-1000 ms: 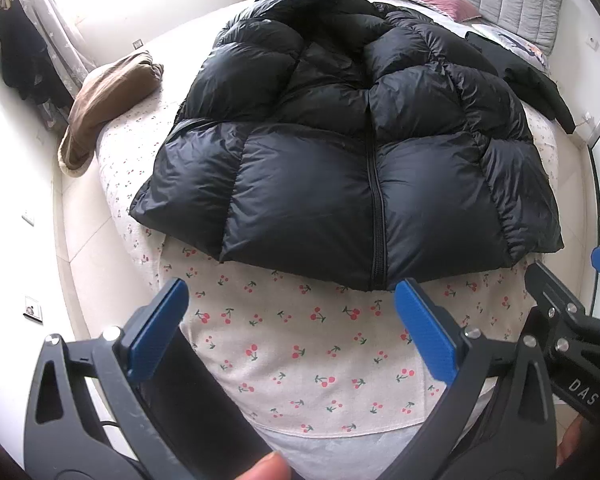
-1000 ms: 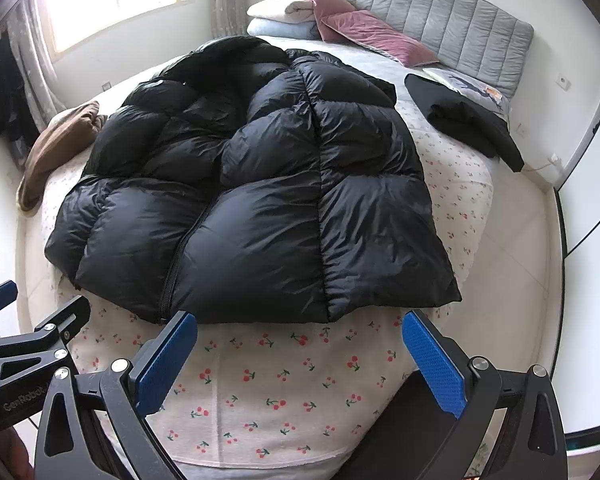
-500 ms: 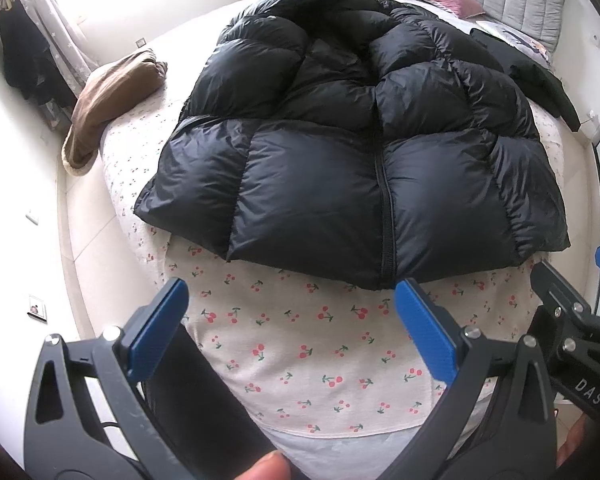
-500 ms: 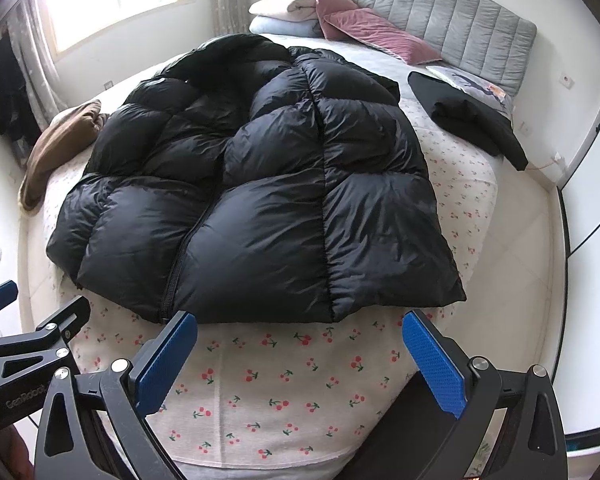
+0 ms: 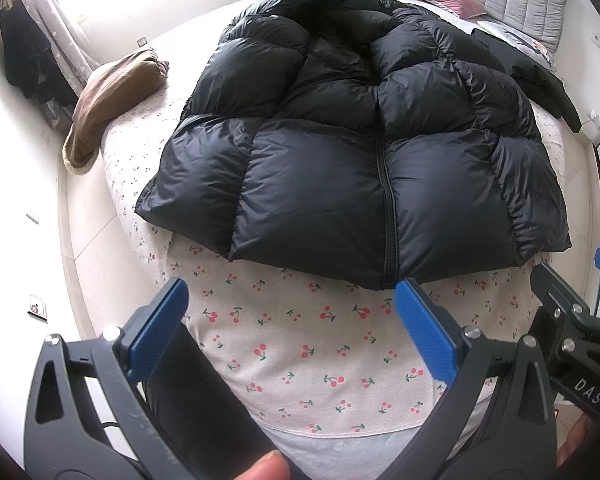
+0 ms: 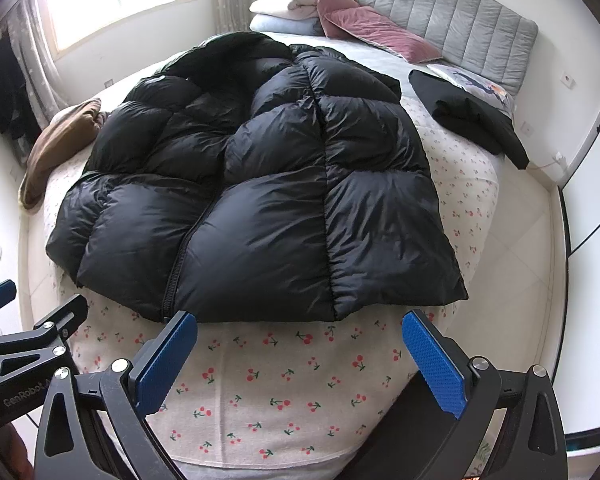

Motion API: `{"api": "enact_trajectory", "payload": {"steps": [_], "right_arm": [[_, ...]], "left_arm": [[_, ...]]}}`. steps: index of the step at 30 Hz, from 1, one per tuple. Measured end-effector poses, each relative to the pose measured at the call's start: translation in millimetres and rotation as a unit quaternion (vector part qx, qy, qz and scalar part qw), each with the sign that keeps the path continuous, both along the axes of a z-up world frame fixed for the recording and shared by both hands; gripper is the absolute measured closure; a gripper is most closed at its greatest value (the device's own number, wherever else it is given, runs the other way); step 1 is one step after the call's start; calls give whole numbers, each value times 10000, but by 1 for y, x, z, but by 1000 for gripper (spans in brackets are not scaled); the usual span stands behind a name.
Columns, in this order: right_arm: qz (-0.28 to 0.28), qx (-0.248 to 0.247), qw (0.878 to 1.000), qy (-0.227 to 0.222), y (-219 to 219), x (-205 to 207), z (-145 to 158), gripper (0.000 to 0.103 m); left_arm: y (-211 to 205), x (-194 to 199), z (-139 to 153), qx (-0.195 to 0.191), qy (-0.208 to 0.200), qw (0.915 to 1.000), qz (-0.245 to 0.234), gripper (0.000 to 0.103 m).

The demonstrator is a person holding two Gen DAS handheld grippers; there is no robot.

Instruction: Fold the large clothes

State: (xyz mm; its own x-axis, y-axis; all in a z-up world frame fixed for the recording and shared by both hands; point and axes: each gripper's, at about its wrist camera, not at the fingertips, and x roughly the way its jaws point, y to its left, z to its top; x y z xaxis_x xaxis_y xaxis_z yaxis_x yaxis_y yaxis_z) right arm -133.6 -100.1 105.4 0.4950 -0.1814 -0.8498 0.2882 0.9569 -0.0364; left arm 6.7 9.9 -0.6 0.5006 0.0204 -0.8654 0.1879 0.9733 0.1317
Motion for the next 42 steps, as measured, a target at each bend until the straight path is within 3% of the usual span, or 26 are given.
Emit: {"api": "enact_trajectory", "payload": {"steps": [35,42], "right_arm": [[-35,25,10000,69,-4,0,-6,0],[243,311,9992,46,-24,6,-13,0]], "left_arm": [[-1,1,-6,99,38,9999,-63,0],[7,13,-11,-304,-192,9978,-561,0]]}}
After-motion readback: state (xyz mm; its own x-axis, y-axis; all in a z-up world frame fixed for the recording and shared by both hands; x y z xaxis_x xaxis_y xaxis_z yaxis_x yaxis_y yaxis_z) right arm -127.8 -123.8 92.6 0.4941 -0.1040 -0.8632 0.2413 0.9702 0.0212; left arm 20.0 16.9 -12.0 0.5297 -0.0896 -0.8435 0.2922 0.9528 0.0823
